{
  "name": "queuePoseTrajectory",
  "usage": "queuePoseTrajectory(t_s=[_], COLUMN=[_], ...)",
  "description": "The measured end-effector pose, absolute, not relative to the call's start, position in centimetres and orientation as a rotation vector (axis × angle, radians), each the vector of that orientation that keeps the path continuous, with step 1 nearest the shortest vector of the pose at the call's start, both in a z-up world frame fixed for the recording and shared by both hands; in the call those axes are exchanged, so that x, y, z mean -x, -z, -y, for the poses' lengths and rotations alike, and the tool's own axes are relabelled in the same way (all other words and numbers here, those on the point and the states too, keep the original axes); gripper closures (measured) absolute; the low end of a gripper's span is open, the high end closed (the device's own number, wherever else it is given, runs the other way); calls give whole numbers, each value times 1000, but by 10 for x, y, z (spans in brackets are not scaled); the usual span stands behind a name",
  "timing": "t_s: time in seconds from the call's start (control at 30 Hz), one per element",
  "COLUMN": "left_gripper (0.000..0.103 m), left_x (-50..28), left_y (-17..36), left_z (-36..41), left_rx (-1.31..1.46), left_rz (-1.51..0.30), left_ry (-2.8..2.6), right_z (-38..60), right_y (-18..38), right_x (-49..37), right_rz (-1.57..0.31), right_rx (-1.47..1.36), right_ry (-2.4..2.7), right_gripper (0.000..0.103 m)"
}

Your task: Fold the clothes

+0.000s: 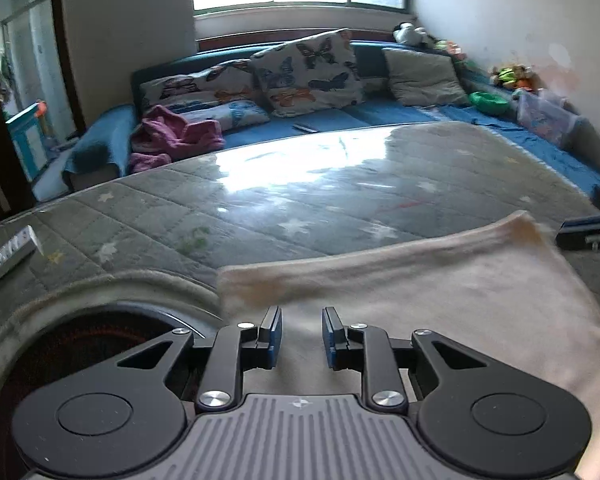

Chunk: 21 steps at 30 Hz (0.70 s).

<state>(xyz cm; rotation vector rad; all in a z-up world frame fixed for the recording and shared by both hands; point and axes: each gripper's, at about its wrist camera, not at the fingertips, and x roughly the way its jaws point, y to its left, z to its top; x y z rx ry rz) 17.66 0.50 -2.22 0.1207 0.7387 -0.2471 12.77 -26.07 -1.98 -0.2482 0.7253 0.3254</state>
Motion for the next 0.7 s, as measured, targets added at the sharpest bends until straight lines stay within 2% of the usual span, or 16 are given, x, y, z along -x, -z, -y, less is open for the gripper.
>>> queuePoseTrajectory(t_s=[0.17,0.3,0.43,0.67,0.7], left_gripper=[78,78,77,77,77], left_x=[-149,-129,-114,-105,-105], left_y=[17,15,21,27,26], left_z=[1,4,6,4,3], left_rx=[-109,-100,-102,-96,-97], left_rz=[-738,-738,-747,-761,-761], left_ry=[315,355,369,362,361], right_z=[233,213,191,165,163], right_y=[6,6,15,32,34], right_x=[-49,-1,27,30,29], right_rz=[-729,-770,-778,-728,-719], right_rx=[309,344,412,468,467], right_ry=[-516,-661,-747,-760,-755], right_gripper=[93,79,75,76,80])
